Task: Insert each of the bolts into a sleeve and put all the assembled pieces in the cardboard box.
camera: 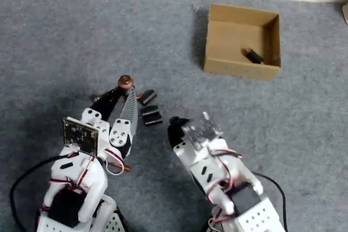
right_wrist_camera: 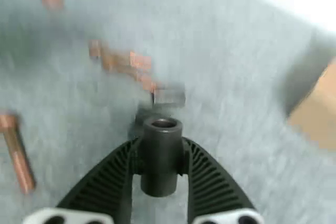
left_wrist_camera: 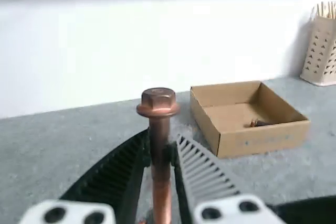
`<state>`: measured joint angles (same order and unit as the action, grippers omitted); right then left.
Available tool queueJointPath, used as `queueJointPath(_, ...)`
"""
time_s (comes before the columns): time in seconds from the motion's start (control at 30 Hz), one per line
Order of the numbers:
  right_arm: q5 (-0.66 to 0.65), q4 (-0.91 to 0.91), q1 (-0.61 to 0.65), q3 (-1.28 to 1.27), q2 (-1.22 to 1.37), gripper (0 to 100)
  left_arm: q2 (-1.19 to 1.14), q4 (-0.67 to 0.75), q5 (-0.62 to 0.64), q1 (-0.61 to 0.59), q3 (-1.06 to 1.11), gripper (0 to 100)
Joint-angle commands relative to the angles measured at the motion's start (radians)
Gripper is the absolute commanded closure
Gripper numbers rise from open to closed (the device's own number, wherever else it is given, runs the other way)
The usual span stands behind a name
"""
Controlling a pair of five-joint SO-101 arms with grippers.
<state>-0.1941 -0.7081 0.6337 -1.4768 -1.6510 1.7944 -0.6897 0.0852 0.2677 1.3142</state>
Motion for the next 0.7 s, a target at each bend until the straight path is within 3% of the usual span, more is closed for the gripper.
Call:
queueJointPath(0.0, 0.005, -0.008, 0.008, -0.067, -0.206, 99.4, -0.001, 0.123, 0.083, 0.062, -0.007, 100)
queueJointPath(0.17, 0.005, 0.053, 0.007, -0.088, -0.183, 99.4, -0.008, 0.242, 0.278, 0.153, 0.001, 100)
queueJointPath(0.53, 0.005, 0.056, 0.007, -0.085, -0.188, 99.4, -0.001, 0.249, 0.292, 0.266, 0.189, 99)
queueJointPath(0.67, 0.005, 0.056, 0.007, -0.085, -0.188, 99.4, -0.007, 0.336, 0.292, 0.302, 0.240, 99)
